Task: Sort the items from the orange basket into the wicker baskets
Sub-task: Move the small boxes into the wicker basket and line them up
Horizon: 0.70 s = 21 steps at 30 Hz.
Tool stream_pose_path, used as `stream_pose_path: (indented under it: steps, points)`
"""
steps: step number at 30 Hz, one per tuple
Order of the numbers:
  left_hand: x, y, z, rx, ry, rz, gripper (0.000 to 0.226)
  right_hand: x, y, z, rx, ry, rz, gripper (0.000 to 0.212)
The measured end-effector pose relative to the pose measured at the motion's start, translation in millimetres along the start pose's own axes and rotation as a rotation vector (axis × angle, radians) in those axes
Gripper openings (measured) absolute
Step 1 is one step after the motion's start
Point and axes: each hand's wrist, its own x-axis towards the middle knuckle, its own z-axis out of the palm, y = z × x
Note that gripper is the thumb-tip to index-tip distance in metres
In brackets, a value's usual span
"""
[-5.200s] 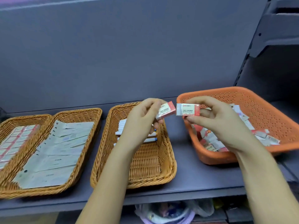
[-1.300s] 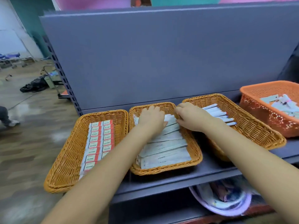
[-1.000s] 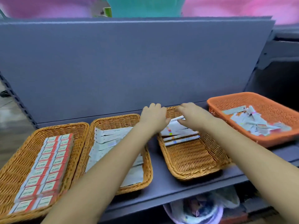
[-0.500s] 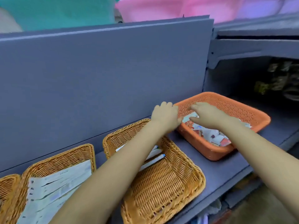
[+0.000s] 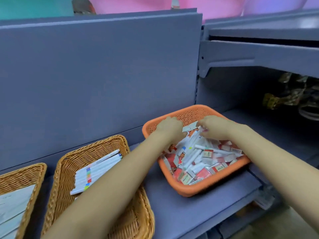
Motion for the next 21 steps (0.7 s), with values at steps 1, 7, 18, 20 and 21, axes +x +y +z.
stream_pose_path:
  steps: [1,7,18,20,21]
  points:
    - [4.2,2.8,0.7,0.000,-0.020,-0.025,0.045,3.3,4.9,-0.3,-0.003,-0.010,-0.027,0.044]
    - [19.5,12.9,8.1,0.008,-0.106,-0.138,0.040,20.2,19.8,0.2,-0.028,-0.001,-0.167,0.041]
    - [40.3,45.2,9.6,-0.133,-0.456,-0.308,0.048,24.9,27.3,6.1,-0.050,0.036,-0.250,0.039]
    - [42.8,46.1,9.8,-0.154,-0.487,-0.326,0.047,25.0,26.9,7.0,-0.043,0.047,-0.254,0.039]
    - [43.9,45.0,10.5,-0.186,-0.504,-0.336,0.046,25.1,26.6,7.2,-0.039,0.052,-0.254,0.039]
